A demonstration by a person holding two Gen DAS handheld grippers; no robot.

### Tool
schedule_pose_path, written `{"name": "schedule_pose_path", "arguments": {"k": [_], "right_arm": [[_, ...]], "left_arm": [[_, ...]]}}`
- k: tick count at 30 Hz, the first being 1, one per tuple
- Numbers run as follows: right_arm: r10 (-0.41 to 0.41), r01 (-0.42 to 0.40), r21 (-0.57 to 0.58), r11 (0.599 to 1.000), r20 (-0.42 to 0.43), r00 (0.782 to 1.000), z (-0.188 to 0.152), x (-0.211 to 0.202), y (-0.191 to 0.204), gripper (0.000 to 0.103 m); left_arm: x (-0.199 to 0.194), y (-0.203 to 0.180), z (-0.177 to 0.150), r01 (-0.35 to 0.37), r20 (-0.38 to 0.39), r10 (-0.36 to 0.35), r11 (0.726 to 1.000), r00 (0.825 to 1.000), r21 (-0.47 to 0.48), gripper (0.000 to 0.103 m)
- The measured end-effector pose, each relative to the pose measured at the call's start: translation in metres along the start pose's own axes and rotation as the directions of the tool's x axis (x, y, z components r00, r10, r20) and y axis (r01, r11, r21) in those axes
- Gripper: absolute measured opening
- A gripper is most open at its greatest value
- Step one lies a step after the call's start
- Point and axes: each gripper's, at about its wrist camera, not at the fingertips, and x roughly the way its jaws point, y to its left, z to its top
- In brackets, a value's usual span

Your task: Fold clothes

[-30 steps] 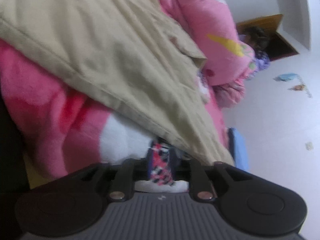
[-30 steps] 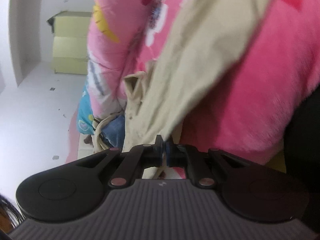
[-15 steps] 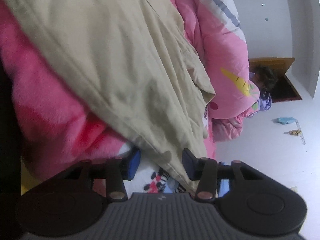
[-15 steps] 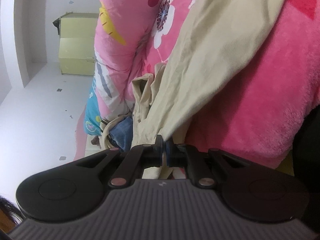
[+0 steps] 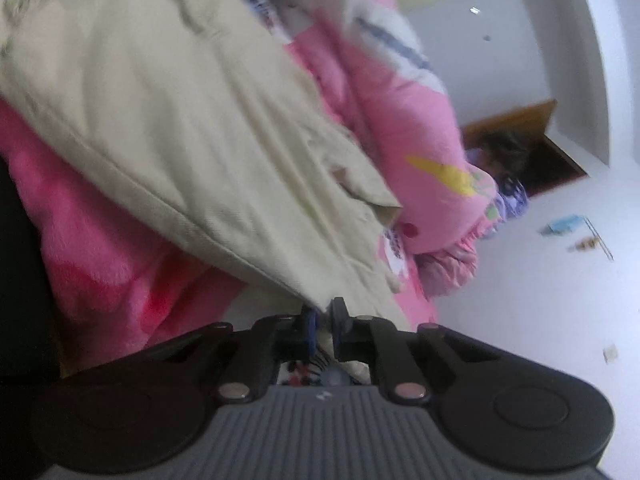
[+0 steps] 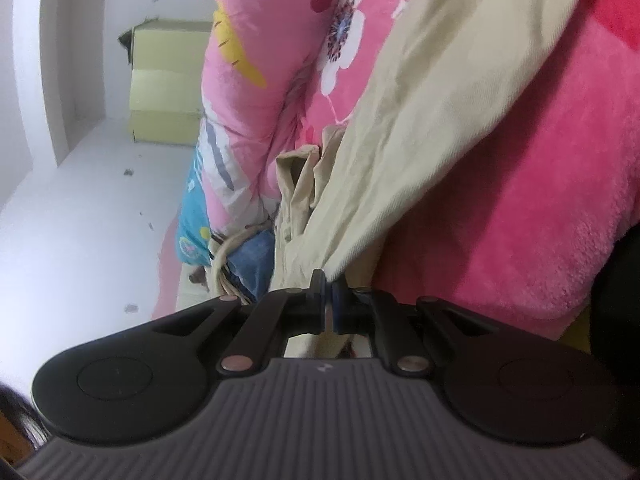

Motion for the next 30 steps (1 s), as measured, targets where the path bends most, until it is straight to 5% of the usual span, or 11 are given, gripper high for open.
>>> {"name": "schedule_pose_path", "arguments": {"k": [7, 16, 19, 22, 26, 30], "right_arm": [[-0.205, 0.201, -0.143, 0.969, -0.012, 0.979, -0.009, 0.009, -0.007, 0.003], [-0.288, 0.297, -0.265, 0.917, 0.072, 0.955, -0.012, -0.025, 0.004, 0.006], [-0.264, 0.276, -0.279, 0.92, 0.08, 0.961, -0.011, -0.031, 0.008, 0.011], [-0.247, 0.257, -0.245, 0.935, 0.072, 0.966, -0.007, -0.027, 0.006, 0.017], [-0.225, 0.235, -0.211, 0.949, 0.07, 0.972, -0.005, -0.021, 0.007, 0.018], [-0.225, 0.237, -0.188, 0.953, 0.081, 0.971, -0.008, -0.019, 0.007, 0.018]], "left_arm": [[0.009, 0.016, -0.012, -0.165, -0.092, 0.172, 0.983, 0.981, 0.073, 0.008], [-0.023, 0.026, -0.015, -0.239, -0.116, 0.251, 0.965, 0.961, 0.106, 0.024], [-0.047, 0.035, -0.009, -0.214, -0.039, 0.215, 0.976, 0.976, 0.029, 0.042], [-0.066, 0.05, 0.007, -0.164, 0.078, 0.171, 0.983, 0.982, -0.083, 0.049], [-0.074, 0.067, 0.026, -0.121, 0.167, 0.152, 0.975, 0.974, -0.187, 0.049], [-0.07, 0.078, 0.038, -0.145, 0.159, 0.182, 0.965, 0.97, -0.218, 0.021]]}}
